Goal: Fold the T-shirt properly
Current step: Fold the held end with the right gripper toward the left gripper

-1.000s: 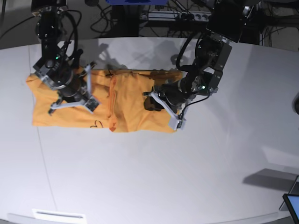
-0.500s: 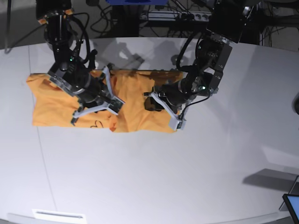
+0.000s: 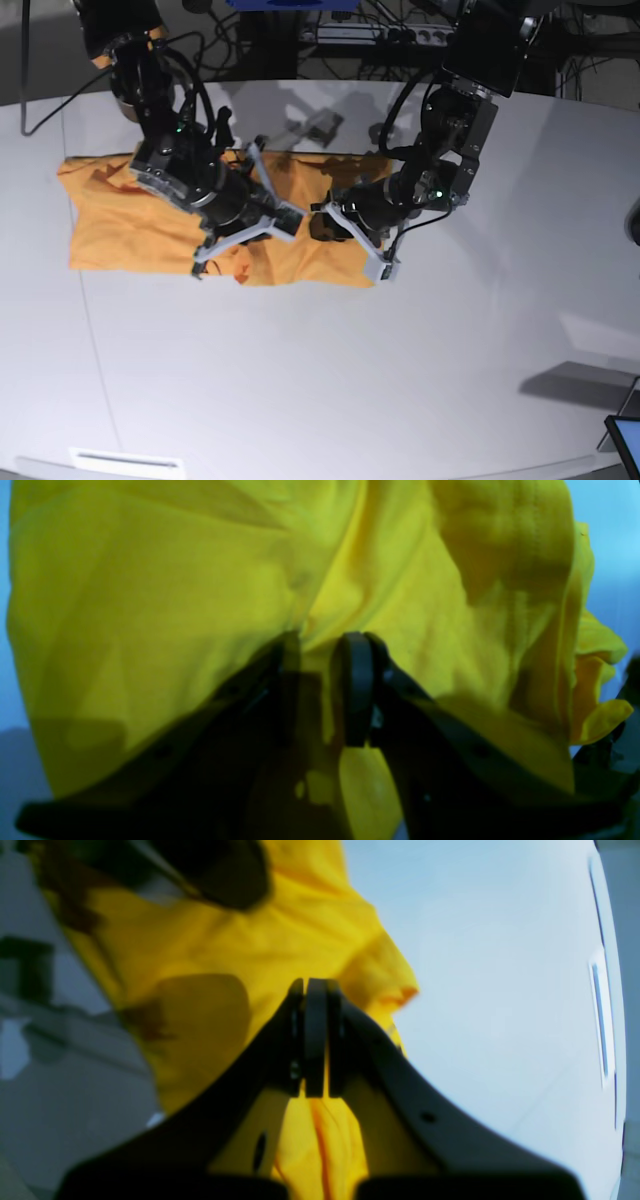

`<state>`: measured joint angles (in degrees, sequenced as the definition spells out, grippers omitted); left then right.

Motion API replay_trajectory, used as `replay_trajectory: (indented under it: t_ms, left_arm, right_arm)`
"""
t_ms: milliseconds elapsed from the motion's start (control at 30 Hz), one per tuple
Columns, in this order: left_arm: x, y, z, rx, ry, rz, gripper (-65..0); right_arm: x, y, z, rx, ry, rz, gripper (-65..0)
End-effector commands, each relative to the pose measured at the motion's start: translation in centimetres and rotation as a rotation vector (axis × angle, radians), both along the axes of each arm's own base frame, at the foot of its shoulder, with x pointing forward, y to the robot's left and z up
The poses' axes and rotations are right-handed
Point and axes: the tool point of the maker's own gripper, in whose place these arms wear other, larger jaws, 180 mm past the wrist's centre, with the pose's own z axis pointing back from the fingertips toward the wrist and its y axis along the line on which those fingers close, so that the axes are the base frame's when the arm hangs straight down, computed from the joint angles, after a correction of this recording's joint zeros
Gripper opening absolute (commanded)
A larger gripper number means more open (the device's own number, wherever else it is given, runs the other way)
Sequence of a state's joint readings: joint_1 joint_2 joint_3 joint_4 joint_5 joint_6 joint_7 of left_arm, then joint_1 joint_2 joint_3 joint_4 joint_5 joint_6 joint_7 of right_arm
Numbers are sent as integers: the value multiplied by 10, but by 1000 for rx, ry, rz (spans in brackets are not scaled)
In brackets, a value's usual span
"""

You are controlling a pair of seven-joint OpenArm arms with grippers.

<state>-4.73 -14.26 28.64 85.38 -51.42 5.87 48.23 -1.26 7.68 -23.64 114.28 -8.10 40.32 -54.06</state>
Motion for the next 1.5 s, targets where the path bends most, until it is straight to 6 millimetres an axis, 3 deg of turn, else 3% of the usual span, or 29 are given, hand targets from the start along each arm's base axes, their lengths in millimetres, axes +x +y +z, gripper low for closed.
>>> replay_trajectory:
  t_ms: [0,233,600,800,933,1033,1133,1267,1467]
  left_arm:
    - [-22,40,-37,193,130,39,-477]
    - [-21,38,-35,189,125,37,-477]
    - [-24,39,-37,192,129,35,-477]
    - [-25,40,-38,193,132,34,-477]
    - [-26,40,-38,193,134,34,-477]
    - [-26,40,-38,193,134,34,-477]
    - [-26,40,-38,193,134,34,-477]
    - [-26,40,-38,193,134,34,-477]
    - [-25,40,-38,195,132,34,-477]
  right_arm:
    - [5,3,12,18,-38,6,-649]
    - [1,4,6,14,-19,9,-649]
    - [-14,-5,-27,-12,81,-15,-649]
    - [-11,-32,-60,-45,175,-100,-649]
    - [-17,-52,-95,-78,278,-152,-649]
    - [-20,-52,-105,-52,300,-156,-649]
    - [-17,-51,-95,-52,271,-153,-649]
    - [-3,-55,-60,-75,166,-162,-649]
    - [26,-95,-22,-305,-25,-255,-649]
